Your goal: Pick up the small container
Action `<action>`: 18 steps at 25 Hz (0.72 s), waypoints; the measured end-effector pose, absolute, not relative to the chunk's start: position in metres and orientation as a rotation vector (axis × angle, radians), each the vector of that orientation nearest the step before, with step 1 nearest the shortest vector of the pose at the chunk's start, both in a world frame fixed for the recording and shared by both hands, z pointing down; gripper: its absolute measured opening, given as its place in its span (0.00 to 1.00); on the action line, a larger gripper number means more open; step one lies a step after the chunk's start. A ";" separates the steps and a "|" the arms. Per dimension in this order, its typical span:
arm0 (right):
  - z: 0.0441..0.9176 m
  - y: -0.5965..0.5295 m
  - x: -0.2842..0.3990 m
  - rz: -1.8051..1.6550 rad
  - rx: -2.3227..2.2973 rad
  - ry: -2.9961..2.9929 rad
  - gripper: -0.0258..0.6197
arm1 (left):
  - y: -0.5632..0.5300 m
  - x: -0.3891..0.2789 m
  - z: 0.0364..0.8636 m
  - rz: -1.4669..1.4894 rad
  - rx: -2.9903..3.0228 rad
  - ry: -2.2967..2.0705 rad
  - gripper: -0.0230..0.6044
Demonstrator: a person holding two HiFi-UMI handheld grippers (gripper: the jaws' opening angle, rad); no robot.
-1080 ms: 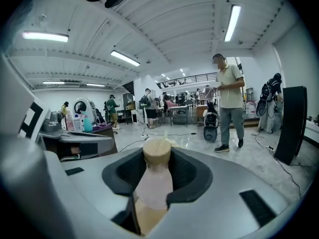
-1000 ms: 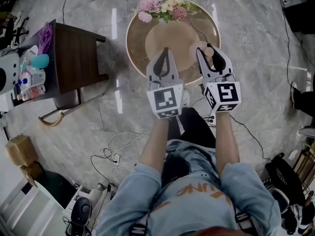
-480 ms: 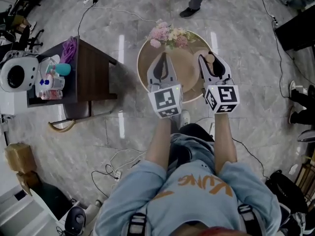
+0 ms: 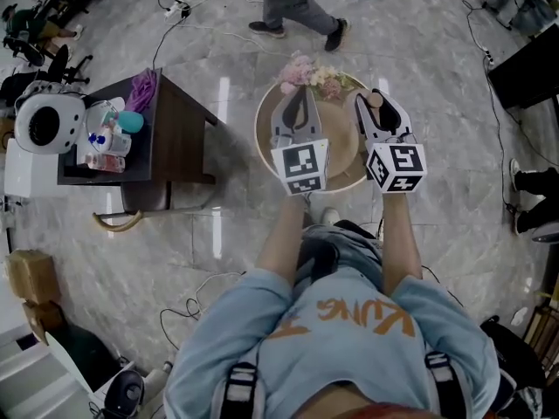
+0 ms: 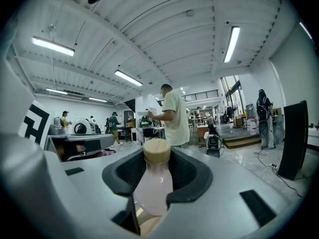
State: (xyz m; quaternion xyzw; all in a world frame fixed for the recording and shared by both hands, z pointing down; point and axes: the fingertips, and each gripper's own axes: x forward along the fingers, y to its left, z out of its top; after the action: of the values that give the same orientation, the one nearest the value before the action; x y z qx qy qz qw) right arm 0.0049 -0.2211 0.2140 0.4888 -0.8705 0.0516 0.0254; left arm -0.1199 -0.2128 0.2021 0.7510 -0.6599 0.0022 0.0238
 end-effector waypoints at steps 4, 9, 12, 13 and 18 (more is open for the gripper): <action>0.209 -0.227 -0.008 0.153 1.502 -2.694 0.27 | -0.218 -0.129 0.197 0.011 2.330 -2.041 0.07; 0.201 -0.227 -0.016 0.126 1.496 -2.688 0.27 | -0.218 -0.132 0.194 0.016 2.341 -2.027 0.07; 0.200 -0.235 -0.013 0.117 1.498 -2.684 0.27 | -0.226 -0.128 0.197 0.024 2.342 -2.019 0.07; 0.199 -0.237 -0.011 0.115 1.501 -2.682 0.27 | -0.228 -0.126 0.197 0.027 2.345 -2.016 0.07; 0.197 -0.236 -0.010 0.112 1.512 -2.673 0.27 | -0.228 -0.124 0.196 0.030 2.354 -2.002 0.07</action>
State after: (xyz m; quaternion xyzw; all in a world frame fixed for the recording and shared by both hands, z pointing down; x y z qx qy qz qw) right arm -0.0097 -0.2359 0.1971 0.4917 -0.8693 0.0365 0.0344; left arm -0.1240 -0.2281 0.1957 0.7615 -0.6475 0.0098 0.0255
